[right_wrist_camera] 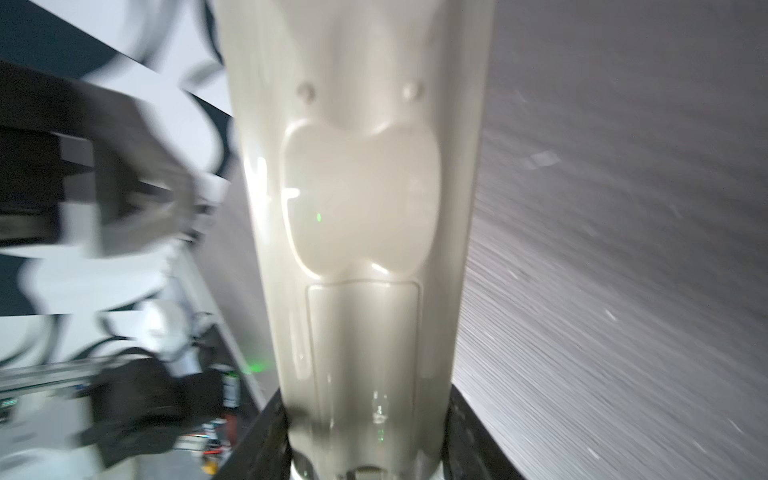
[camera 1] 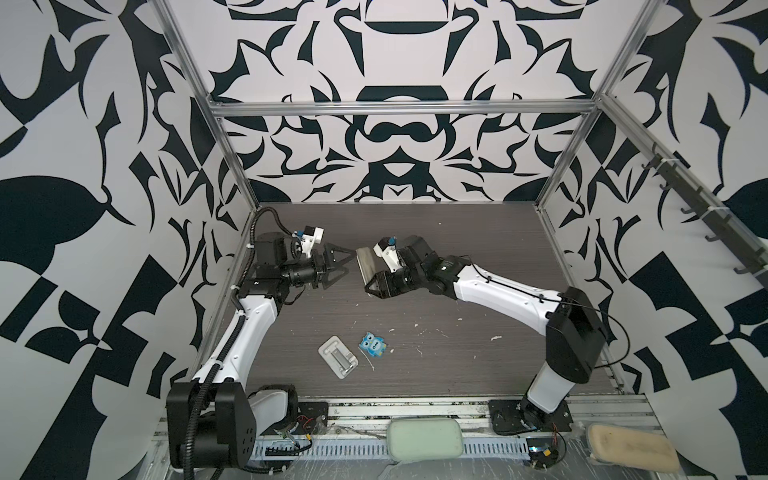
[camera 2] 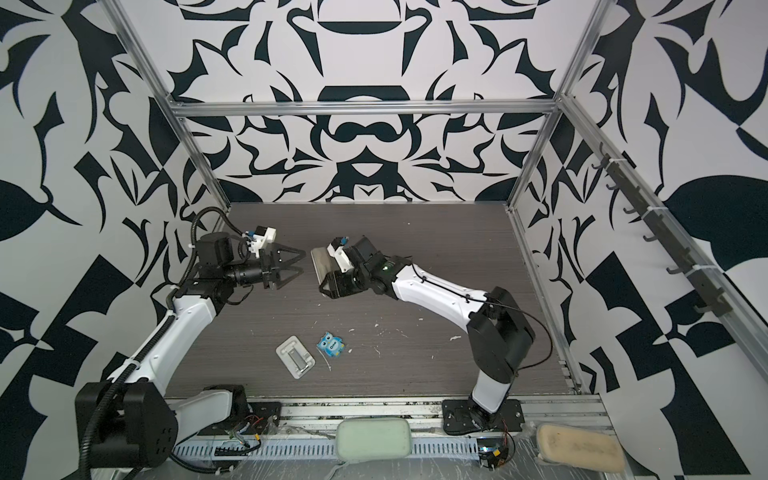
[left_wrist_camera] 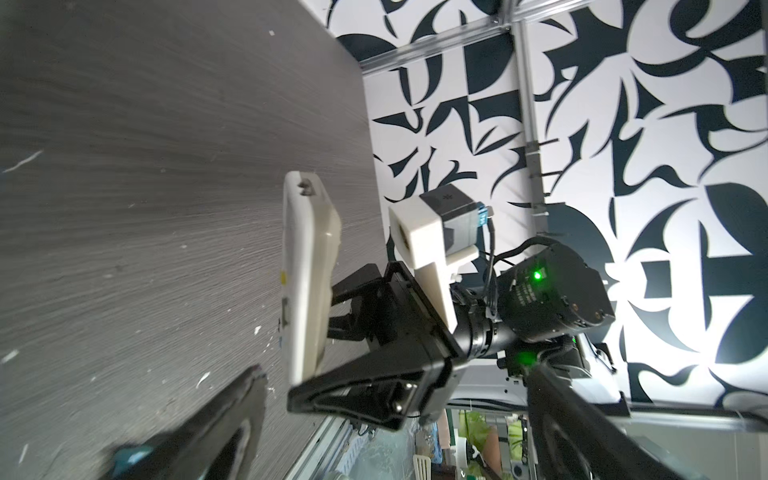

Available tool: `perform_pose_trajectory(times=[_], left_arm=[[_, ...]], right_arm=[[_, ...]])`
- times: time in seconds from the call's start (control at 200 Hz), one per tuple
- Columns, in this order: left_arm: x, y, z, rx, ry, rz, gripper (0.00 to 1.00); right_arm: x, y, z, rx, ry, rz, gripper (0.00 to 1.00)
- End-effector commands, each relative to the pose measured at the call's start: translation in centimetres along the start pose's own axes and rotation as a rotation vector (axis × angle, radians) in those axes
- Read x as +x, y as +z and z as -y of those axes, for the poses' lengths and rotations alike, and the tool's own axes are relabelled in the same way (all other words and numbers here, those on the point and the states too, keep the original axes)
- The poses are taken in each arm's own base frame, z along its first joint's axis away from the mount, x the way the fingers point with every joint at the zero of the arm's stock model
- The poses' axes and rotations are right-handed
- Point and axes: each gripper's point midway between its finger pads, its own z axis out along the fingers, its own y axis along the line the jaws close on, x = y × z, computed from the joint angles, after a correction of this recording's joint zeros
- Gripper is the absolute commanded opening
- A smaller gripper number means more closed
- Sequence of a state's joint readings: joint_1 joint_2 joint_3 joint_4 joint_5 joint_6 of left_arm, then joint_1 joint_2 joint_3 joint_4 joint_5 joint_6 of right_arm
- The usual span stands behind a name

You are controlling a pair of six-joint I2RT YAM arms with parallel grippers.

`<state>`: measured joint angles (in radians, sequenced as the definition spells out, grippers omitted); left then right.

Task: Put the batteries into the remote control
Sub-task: 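Raise the remote toward the left gripper while the left gripper grasps it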

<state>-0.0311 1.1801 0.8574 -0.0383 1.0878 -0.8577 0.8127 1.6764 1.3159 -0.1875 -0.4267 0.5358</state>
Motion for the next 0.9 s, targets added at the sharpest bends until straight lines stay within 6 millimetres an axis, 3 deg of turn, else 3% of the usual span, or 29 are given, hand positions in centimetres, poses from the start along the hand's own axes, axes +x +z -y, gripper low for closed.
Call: perform_pose_trajectory(times=[0.0,0.24,0.43,0.73,0.895], left_arm=[[-1.7,-0.8,3.9,0.114,0.071,0.005,0.99],[-3.2,-0.8,8.5,0.227,0.177,0.023,0.97],[-2.6,0.5,10.7,0.267,0.228,-0.008,0.96],[-3.0,0.4,11.5,0.287,0.236,0.025,0.94],[-3.1,0.6,10.4,0.253,0.221,0.036,0.94]], right_arm=[[-3.4,-3.4,-4.4,-0.221,-0.029,0.133,0.12],[-5.6,-6.8,-8.1,-0.398,-0.079,0.174,0.1],[-7.6,-7.3,-10.9,-0.546,-0.085,0.18,0.09],[-8.7,-8.2,-12.6,-0.625,-0.1,0.19,0.06],[-9.0,-9.1,-13.2,-0.655,-0.109,0.195,0.04]])
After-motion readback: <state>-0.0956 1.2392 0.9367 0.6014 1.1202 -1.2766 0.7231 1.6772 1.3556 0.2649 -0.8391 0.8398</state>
